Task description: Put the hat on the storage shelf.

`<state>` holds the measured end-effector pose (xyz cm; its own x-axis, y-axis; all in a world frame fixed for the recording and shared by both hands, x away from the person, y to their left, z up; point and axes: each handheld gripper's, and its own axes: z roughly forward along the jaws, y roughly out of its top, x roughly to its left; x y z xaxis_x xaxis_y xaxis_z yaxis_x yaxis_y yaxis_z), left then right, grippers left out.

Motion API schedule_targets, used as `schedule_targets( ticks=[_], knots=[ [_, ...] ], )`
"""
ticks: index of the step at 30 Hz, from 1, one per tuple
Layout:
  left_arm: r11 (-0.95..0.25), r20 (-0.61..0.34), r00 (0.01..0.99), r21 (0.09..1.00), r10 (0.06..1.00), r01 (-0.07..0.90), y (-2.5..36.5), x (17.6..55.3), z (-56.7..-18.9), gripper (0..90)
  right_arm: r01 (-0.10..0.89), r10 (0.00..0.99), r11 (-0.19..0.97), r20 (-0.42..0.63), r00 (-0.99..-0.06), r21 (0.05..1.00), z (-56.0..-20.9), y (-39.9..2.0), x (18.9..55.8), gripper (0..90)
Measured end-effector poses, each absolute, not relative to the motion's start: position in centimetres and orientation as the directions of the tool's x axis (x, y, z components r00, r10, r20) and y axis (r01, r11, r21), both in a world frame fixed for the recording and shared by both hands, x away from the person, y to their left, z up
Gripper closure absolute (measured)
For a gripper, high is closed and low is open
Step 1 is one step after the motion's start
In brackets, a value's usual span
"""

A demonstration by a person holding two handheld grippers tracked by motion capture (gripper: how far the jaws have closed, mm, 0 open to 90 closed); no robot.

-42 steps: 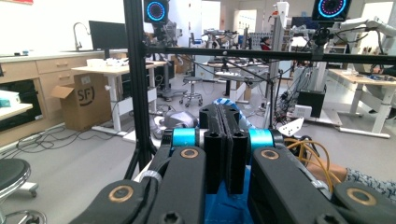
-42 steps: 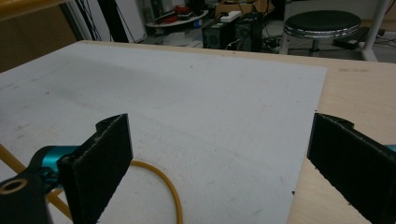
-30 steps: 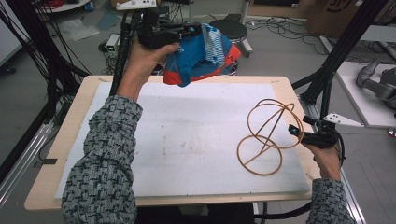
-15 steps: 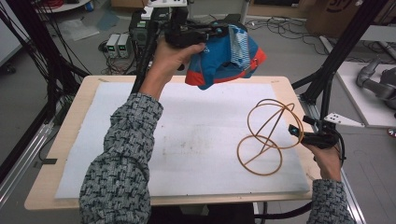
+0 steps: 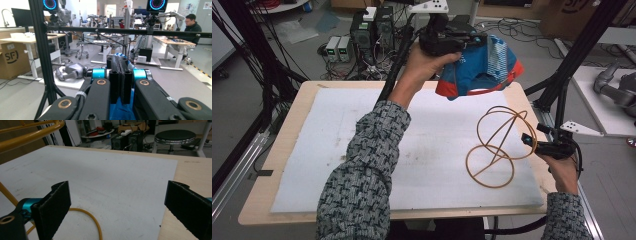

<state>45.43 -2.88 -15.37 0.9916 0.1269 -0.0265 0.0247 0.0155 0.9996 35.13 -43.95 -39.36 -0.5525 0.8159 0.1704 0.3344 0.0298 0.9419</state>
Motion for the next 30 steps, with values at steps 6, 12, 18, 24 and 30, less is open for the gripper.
schedule_targets(
  ticks=[6,12,18,24,30],
  knots=[
    [0.006,-0.021,0.995,1.0,0.095,0.02,-4.4,45.3,-15.8,88.7,0.337,0.816,0.027,0.175,-0.551,0.941,-39.3,-44.1,35.0,6.4],
    [-0.006,-0.024,0.997,1.0,0.08,0.025,-5.6,45.1,-16.2,88.7,0.342,0.815,0.031,0.174,-0.553,0.939,-39.3,-44.0,35.0,6.4],
    [-0.016,-0.029,0.998,0.999,0.051,0.03,-6.7,44.7,-16.5,88.6,0.34,0.816,0.031,0.172,-0.552,0.94,-39.3,-44.0,35.0,6.4],
    [-0.043,-0.028,0.999,0.999,0.016,0.028,-8.1,44.1,-17.0,88.7,0.342,0.815,0.029,0.176,-0.552,0.939,-39.3,-44.0,34.9,6.4],
    [-0.069,-0.029,1.0,0.997,-0.005,0.029,-9.2,43.7,-17.5,88.7,0.337,0.816,0.026,0.175,-0.551,0.941,-39.2,-44.0,34.9,6.4]
  ],
)
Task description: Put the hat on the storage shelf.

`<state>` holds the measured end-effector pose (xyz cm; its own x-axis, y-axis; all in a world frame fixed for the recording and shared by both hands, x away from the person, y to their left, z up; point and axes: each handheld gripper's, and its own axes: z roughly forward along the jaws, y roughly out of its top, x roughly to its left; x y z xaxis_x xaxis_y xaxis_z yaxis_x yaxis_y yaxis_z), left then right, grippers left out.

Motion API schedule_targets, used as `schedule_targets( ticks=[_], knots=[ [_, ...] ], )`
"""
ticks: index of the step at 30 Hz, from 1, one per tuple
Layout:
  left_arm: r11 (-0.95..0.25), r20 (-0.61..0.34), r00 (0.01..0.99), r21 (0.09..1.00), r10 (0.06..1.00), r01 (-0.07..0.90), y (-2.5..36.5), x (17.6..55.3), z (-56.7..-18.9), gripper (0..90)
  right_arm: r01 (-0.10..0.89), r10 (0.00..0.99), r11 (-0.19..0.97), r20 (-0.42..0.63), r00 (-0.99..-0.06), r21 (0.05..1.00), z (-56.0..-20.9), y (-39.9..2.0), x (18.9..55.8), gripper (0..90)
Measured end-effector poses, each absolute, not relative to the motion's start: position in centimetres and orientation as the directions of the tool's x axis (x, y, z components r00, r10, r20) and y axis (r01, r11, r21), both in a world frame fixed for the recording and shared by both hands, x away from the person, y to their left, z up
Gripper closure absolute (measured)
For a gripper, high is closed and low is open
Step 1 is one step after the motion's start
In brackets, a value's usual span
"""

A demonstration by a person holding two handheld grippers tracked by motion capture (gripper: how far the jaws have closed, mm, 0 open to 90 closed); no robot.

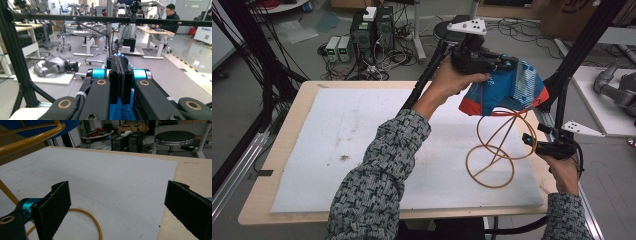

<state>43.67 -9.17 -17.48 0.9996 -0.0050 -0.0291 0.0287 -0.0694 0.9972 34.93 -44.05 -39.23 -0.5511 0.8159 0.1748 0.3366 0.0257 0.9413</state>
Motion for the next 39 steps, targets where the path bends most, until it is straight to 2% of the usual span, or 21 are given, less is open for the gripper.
schedule_targets(
  ticks=[7,26,39],
  knots=[
    [-0.095,-0.038,0.999,0.995,-0.036,0.034,-10.3,43.0,-17.9,88.6,0.336,0.816,0.026,0.174,-0.552,0.942,-39.2,-44.0,34.9,6.4],
    [-0.222,-0.001,0.993,0.975,-0.116,-0.025,-12.8,41.3,-19.3,88.0,0.336,0.813,0.023,0.178,-0.554,0.942,-39.2,-44.1,34.9,6.4],
    [-0.244,0.006,0.993,0.969,-0.118,-0.035,-12.4,40.9,-21.1,84.2,0.335,0.814,0.022,0.178,-0.554,0.942,-39.1,-44.2,34.9,6.4]
  ],
)
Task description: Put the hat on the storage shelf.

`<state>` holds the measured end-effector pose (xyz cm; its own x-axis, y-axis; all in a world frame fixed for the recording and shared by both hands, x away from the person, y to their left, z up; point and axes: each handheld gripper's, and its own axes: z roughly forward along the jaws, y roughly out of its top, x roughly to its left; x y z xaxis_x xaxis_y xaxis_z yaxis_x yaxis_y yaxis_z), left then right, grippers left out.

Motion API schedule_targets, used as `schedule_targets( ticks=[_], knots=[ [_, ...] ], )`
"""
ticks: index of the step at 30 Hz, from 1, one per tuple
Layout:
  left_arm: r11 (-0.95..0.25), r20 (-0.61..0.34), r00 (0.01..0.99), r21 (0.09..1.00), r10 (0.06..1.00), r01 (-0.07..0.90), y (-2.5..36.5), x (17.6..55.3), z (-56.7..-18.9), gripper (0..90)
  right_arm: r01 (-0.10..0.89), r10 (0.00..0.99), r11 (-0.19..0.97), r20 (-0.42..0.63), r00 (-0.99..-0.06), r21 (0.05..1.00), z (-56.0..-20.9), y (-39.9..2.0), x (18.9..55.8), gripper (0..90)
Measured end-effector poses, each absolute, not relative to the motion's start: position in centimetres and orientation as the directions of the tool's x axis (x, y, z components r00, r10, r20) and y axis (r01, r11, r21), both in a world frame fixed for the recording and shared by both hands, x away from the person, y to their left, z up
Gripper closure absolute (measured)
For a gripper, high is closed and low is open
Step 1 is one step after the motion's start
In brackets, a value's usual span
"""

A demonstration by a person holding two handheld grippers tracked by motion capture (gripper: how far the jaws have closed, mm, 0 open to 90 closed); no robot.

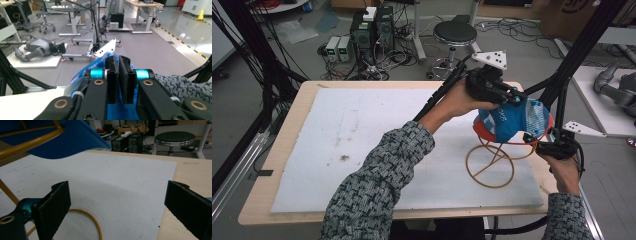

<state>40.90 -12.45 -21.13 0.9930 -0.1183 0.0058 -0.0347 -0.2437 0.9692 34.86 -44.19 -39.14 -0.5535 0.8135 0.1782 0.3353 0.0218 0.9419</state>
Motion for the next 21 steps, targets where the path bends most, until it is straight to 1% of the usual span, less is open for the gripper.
schedule_targets(
  ticks=[4,7,10,16,21],
  knots=[
    [-0.26,0.008,0.993,0.965,-0.114,-0.038,-12.3,41.0,-21.5,82.8,0.335,0.814,0.027,0.174,-0.555,0.942,-39.2,-44.1,34.9,6.4],
    [-0.26,0.006,0.995,0.965,-0.103,-0.033,-12.0,41.1,-21.6,77.6,0.346,0.814,0.037,0.173,-0.555,0.937,-39.2,-44.0,34.9,6.4],
    [-0.263,0.007,0.996,0.964,-0.094,-0.031,-11.7,41.1,-21.6,73.2,0.337,0.814,0.029,0.173,-0.554,0.941,-39.3,-44.2,34.9,6.5],
    [-0.266,0.0,0.998,0.964,-0.069,-0.018,-10.9,41.2,-21.5,68.9,0.345,0.817,0.022,0.182,-0.547,0.938,-39.5,-45.0,34.6,6.4],
    [-0.291,-0.001,0.999,0.957,-0.035,-0.009,-9.3,41.6,-21.5,64.7,0.348,0.822,0.022,0.181,-0.54,0.937,-39.5,-45.2,34.5,6.4]
  ],
)
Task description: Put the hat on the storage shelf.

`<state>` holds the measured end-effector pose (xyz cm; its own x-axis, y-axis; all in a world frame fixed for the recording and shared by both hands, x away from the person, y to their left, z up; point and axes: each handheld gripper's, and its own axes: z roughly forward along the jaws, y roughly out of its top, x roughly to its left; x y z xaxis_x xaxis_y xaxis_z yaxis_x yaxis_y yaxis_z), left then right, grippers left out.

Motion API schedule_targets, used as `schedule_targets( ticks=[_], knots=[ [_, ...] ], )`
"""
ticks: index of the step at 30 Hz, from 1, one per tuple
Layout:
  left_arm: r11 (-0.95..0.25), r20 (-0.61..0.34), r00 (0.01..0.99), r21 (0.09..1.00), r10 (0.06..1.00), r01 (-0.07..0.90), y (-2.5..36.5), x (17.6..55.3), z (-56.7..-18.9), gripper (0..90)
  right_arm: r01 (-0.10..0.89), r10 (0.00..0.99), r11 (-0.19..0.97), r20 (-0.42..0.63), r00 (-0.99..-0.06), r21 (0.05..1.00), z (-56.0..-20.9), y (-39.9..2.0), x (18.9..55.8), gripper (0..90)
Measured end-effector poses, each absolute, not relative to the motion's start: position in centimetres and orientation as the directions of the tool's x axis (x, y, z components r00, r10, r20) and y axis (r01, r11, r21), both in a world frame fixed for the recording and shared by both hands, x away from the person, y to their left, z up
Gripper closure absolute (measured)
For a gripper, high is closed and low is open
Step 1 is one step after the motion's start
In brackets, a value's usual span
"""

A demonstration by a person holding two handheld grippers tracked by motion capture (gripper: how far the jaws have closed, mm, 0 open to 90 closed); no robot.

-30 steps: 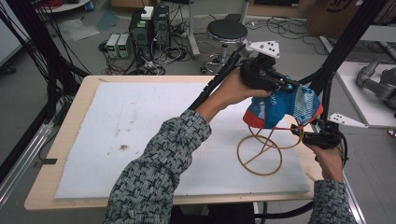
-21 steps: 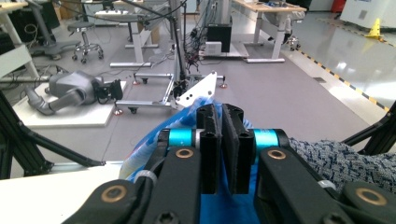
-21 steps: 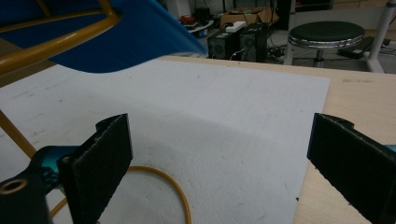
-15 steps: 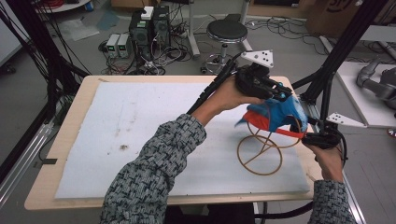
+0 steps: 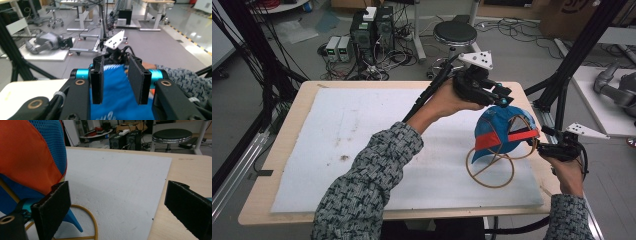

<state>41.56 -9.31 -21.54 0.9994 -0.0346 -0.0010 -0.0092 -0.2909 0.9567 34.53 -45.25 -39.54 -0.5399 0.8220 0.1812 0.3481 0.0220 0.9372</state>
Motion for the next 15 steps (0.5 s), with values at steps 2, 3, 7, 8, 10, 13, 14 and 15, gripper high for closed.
schedule_targets(
  ticks=[2,3,7,8,10,13,14,15],
  knots=[
    [-0.289,0.001,1.0,0.957,-0.018,-0.007,-8.5,41.7,-21.6,64.1,0.348,0.823,0.029,0.175,-0.54,0.937,-39.6,-45.2,34.6,6.4],
    [-0.286,0.0,1.0,0.958,-0.006,-0.002,-7.9,41.8,-21.6,64.0,0.351,0.823,0.033,0.174,-0.54,0.936,-39.6,-45.2,34.6,6.4],
    [-0.281,-0.009,0.999,0.96,0.045,0.021,-5.7,42.1,-21.9,59.2,0.357,0.825,0.043,0.168,-0.54,0.933,-39.7,-45.1,34.7,6.4],
    [-0.281,-0.014,0.998,0.959,0.057,0.029,-5.2,42.2,-22.0,58.6,0.358,0.824,0.044,0.169,-0.541,0.933,-39.7,-45.0,34.7,6.4],
    [-0.294,-0.006,0.996,0.955,0.085,0.031,-3.7,42.4,-22.2,57.1,0.361,0.825,0.047,0.167,-0.54,0.931,-39.8,-45.0,34.7,6.4],
    [-0.279,-0.014,0.993,0.959,0.12,0.048,-2.0,42.6,-22.6,56.4,0.363,0.824,0.052,0.165,-0.541,0.93,-39.8,-44.8,34.8,6.4],
    [-0.275,-0.021,0.991,0.96,0.133,0.057,-1.3,42.6,-22.7,55.8,0.364,0.825,0.056,0.162,-0.541,0.93,-39.9,-44.8,34.8,6.4],
    [-0.278,-0.027,0.989,0.958,0.146,0.067,-0.7,42.7,-22.8,55.1,0.368,0.824,0.053,0.167,-0.541,0.928,-39.9,-44.7,34.8,6.4]
  ],
)
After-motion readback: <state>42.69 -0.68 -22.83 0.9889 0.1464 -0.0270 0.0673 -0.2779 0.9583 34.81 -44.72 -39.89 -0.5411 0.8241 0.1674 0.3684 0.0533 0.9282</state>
